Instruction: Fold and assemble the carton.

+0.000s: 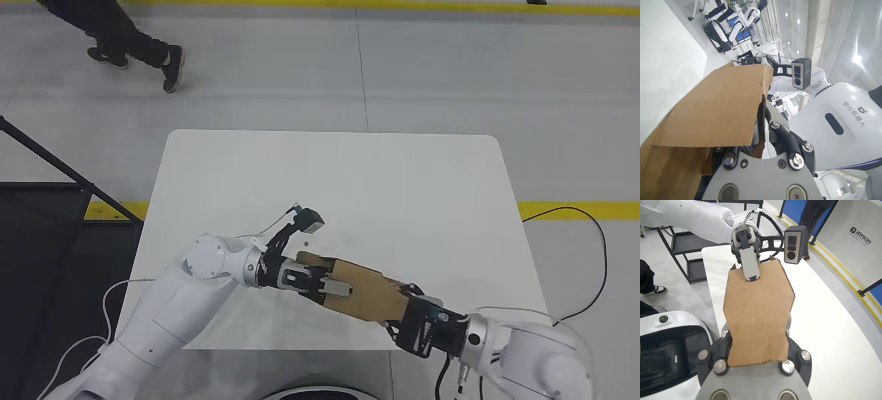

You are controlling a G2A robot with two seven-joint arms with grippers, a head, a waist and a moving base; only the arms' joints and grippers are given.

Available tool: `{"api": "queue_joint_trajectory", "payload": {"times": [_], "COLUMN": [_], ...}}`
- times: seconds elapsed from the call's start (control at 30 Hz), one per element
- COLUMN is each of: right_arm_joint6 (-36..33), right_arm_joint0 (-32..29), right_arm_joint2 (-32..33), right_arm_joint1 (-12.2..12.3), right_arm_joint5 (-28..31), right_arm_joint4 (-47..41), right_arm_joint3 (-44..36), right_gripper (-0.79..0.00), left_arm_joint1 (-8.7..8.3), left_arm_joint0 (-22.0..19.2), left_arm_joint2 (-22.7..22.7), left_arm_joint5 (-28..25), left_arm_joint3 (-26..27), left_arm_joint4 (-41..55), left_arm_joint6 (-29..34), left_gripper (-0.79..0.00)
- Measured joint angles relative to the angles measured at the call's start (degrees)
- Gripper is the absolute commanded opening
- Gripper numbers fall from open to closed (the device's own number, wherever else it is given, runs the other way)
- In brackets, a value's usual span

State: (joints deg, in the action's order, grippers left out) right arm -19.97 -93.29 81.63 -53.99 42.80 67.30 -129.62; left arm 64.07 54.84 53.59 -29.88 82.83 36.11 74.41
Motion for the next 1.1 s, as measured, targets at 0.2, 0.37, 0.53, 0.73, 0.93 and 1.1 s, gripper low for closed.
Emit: {"api": "queue_joint_trajectory", "payload": {"times": [0.2,0.37,0.53,0.73,0.93,1.1], "right_arm_joint6": [-0.9,-2.0,-2.9,-2.7,-0.2,2.1], "right_arm_joint0": [1.5,2.6,3.1,1.5,-2.0,-4.9], "right_arm_joint2": [-1.6,-2.6,-2.4,0.4,5.7,9.9], "right_arm_joint1": [-0.1,-0.1,-0.1,0.2,0.6,1.0], "right_arm_joint5": [-0.3,-0.4,-0.8,-0.6,0.6,3.8], "right_arm_joint4": [-0.5,-1.3,-2.6,-5.4,-8.2,-10.9], "right_arm_joint3": [0.6,1.1,1.5,1.5,1.5,2.2], "right_gripper": [-0.453,-0.437,-0.379,-0.296,-0.286,-0.265], "left_arm_joint1": [0.04,0.05,0.02,-0.19,-0.39,-0.48], "left_arm_joint0": [-0.2,-0.3,-0.4,-0.1,0.2,0.3], "left_arm_joint2": [-0.3,-0.5,-0.5,0.2,0.6,0.7], "left_arm_joint5": [0.0,0.1,-0.1,-0.3,-0.4,-0.5], "left_arm_joint3": [0.0,0.0,-0.1,0.3,0.7,0.9], "left_arm_joint4": [0.0,0.0,0.0,0.0,0.0,-0.1], "left_arm_joint6": [0.0,0.1,-0.1,-0.3,-0.4,-0.5], "left_gripper": [-0.785,-0.785,-0.785,-0.785,-0.785,-0.785]}}
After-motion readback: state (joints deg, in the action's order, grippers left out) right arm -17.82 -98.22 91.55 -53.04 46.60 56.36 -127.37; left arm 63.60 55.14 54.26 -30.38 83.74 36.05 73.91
